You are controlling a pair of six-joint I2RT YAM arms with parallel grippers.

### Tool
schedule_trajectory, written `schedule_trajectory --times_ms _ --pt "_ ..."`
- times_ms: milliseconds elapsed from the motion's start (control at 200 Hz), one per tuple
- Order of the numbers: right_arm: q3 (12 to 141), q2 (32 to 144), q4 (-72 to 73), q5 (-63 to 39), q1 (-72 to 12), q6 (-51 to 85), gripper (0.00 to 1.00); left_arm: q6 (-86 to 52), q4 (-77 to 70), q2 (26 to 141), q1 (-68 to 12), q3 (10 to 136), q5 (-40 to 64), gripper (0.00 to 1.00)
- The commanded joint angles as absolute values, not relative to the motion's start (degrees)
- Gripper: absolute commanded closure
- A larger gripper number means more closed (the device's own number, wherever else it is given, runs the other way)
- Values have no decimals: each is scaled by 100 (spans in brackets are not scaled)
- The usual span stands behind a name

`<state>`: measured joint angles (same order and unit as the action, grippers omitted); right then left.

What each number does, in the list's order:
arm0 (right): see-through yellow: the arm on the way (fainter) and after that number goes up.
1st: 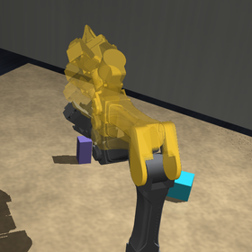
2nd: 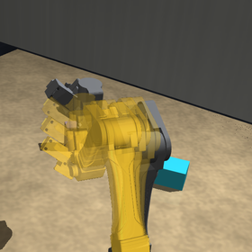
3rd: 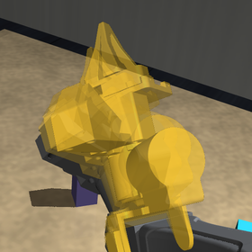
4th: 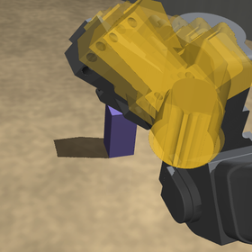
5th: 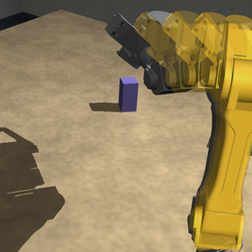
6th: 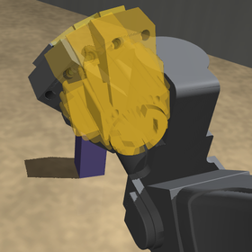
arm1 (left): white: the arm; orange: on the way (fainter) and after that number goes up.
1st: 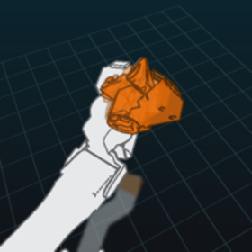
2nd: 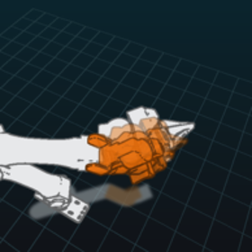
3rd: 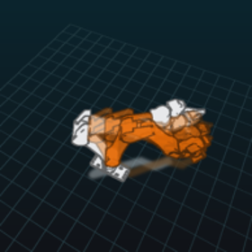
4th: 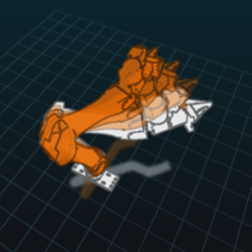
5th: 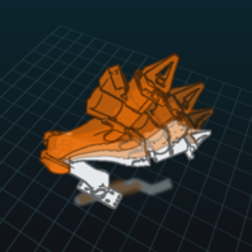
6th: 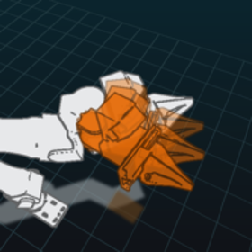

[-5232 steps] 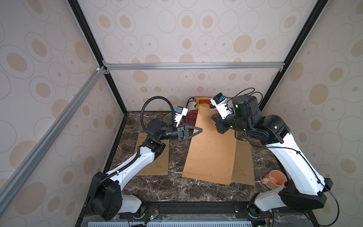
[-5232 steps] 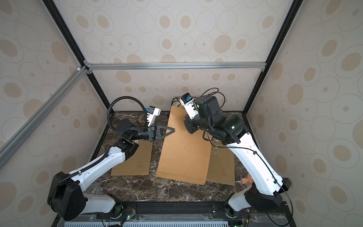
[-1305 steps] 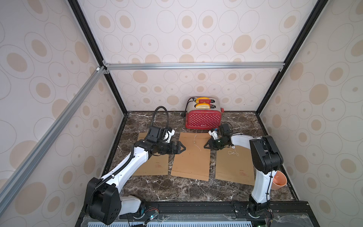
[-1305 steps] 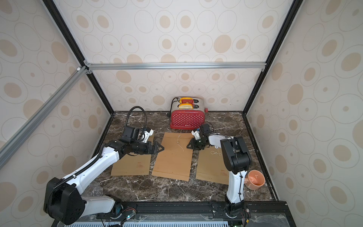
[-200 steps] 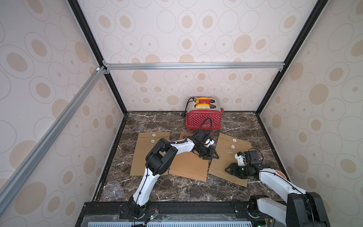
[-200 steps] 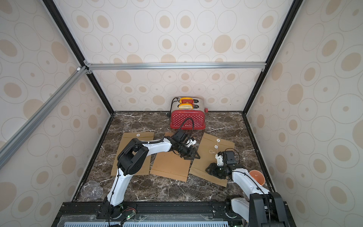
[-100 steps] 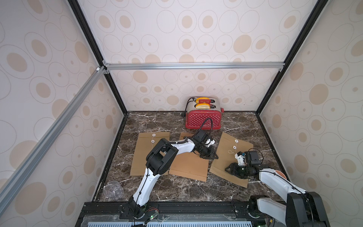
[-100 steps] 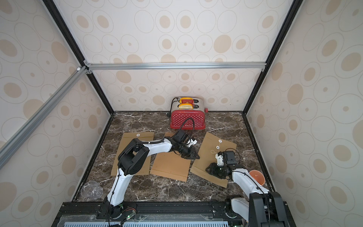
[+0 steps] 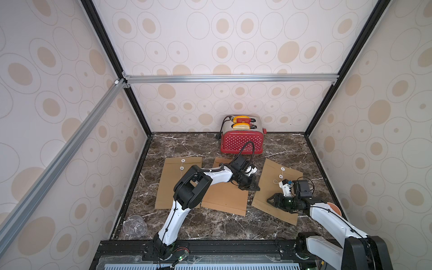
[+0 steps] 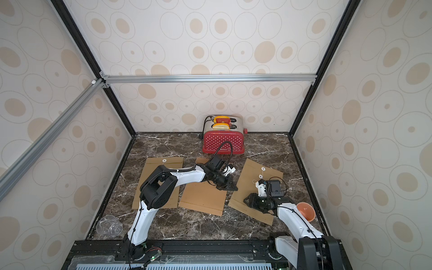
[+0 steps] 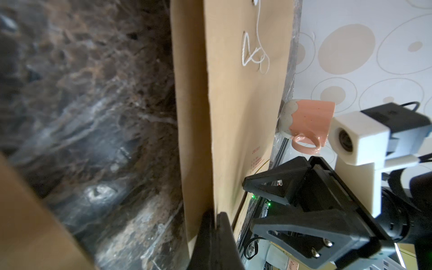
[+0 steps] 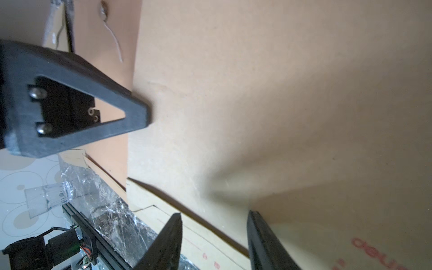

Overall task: Close the mouth of the file bag
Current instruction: Pick up the file bag from the center of the board.

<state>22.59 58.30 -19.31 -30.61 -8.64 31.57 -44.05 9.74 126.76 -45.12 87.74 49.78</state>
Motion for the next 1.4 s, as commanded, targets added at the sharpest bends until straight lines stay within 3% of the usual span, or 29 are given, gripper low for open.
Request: schedule_trajectory --times_ms 0,275,516,766,1082,1212,1392 --pt "2467 5371 -2165 -3282 -835 3201 51 -4273 995 12088 -4562 8776 4957 100" --pt "3026 4559 -2875 -3318 -801 3047 49 -4102 866 11061 -4397 8101 4712 100" --pt "3174 4040 -2894 -3200 -738 3058 47 -4779 -475 9909 -4012 6720 4798 100" --pt "3332 4120 -2871 -3228 -710 2753 45 -4215 24 8962 -3911 6194 4835 100" --pt "4111 4544 -2477 -4256 0 2271 38 -3707 500 7641 -3177 5965 4850 100" --pt "4319 4829 -1823 -5128 592 2742 36 -3296 1232 7387 -2942 6373 5084 100" --pt "4481 5381 -856 -5887 1211 3740 34 -3211 1179 7252 -2664 6628 5505 100"
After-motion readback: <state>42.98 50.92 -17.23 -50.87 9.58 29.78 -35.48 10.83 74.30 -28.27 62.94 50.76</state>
